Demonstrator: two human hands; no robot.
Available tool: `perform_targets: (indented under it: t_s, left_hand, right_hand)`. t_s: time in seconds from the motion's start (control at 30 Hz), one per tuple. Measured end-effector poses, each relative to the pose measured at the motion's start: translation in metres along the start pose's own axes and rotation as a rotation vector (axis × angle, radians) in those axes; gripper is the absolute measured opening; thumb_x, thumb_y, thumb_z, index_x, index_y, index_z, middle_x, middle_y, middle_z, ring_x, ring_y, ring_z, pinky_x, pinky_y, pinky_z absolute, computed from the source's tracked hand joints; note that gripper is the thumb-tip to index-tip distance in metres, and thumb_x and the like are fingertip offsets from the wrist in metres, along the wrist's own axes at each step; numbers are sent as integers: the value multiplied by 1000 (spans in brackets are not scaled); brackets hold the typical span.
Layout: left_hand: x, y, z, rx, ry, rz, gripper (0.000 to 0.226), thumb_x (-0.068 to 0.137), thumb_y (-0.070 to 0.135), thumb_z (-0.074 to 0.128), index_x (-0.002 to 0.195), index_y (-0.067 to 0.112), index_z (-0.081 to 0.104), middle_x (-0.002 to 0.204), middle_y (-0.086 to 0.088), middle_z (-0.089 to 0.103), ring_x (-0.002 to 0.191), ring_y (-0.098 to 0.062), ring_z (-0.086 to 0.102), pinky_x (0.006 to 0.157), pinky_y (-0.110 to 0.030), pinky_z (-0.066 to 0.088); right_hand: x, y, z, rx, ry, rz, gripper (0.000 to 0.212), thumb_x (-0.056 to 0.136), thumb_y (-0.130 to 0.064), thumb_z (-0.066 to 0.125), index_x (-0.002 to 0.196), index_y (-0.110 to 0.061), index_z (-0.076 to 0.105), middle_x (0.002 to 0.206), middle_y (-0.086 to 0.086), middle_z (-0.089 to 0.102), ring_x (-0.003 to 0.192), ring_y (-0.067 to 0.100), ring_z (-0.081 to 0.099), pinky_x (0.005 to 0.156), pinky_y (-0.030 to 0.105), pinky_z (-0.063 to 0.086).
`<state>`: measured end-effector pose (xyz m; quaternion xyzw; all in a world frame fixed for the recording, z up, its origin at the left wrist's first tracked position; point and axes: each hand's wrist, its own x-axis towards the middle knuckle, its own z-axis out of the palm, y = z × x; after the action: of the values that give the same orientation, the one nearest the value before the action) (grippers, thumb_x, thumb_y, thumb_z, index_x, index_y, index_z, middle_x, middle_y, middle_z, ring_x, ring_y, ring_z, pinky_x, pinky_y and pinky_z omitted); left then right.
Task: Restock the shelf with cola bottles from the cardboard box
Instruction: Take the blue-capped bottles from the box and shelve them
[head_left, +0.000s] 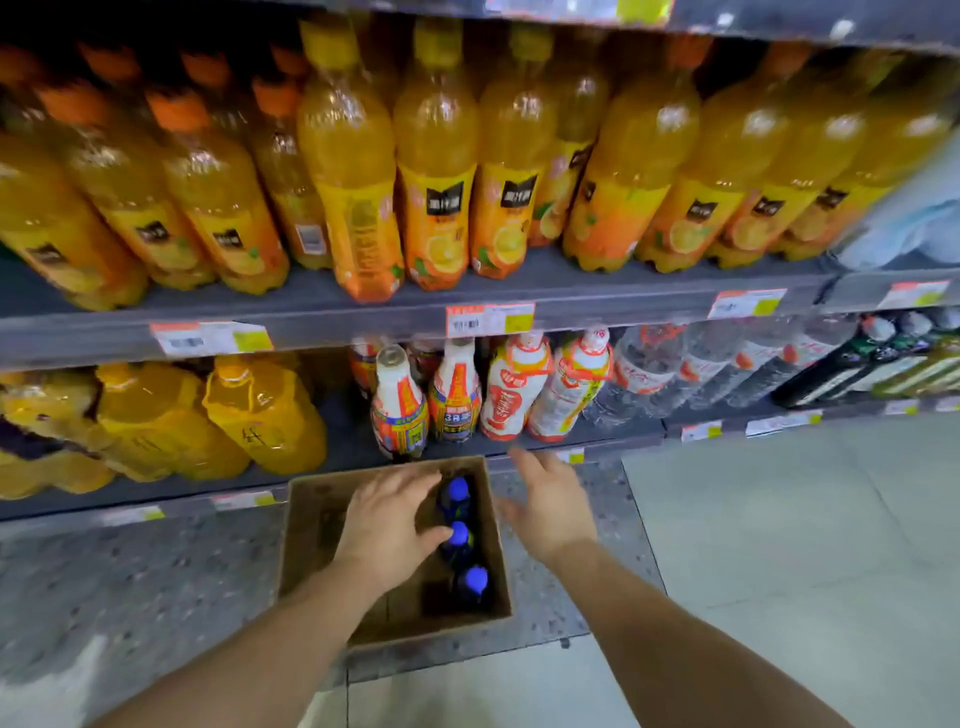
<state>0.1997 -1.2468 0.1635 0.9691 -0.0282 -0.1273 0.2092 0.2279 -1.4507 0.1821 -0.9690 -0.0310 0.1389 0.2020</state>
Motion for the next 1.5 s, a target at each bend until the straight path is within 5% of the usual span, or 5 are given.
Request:
perform_targets:
  t_s: [0.37, 0.67, 1.0, 1.5]
  left_hand:
    - [40, -42, 128, 33, -29, 8, 77, 74, 61, 64, 142, 41, 35, 152, 7, 33, 140, -19, 25, 116, -36, 17]
    - [44, -42, 171, -57, 9, -57, 63, 70, 56, 71, 128, 39, 52, 145, 7, 42, 135, -19, 33, 111, -31, 20]
    - [41, -49, 158, -168, 90, -101, 45, 67, 48, 77, 109, 39, 66, 141, 13, 45, 139, -17, 28, 114, -36, 7]
    - [26, -89, 87, -62, 152, -70, 41, 65, 46, 80, 104, 40, 69, 141, 11, 45, 137, -18, 29, 115, -38, 9]
  right_hand:
    - [58, 33, 80, -14, 87, -149, 69, 83, -34, 67, 145, -26, 37, 139, 7, 46, 126, 29, 41, 104, 35, 35]
    - [55, 50, 101, -19, 44, -159, 68, 81, -36, 68, 142, -27, 39, 134, 5, 49, 125, 27, 42, 104, 37, 37]
    - [67, 46, 112, 8, -7, -144, 67, 81, -36, 67, 142, -30, 40, 136, 4, 46, 126, 27, 40, 105, 35, 35]
    - [86, 25, 131, -141, -99, -176, 60, 74, -40, 75, 129, -30, 52, 136, 2, 43, 129, 28, 34, 108, 42, 28]
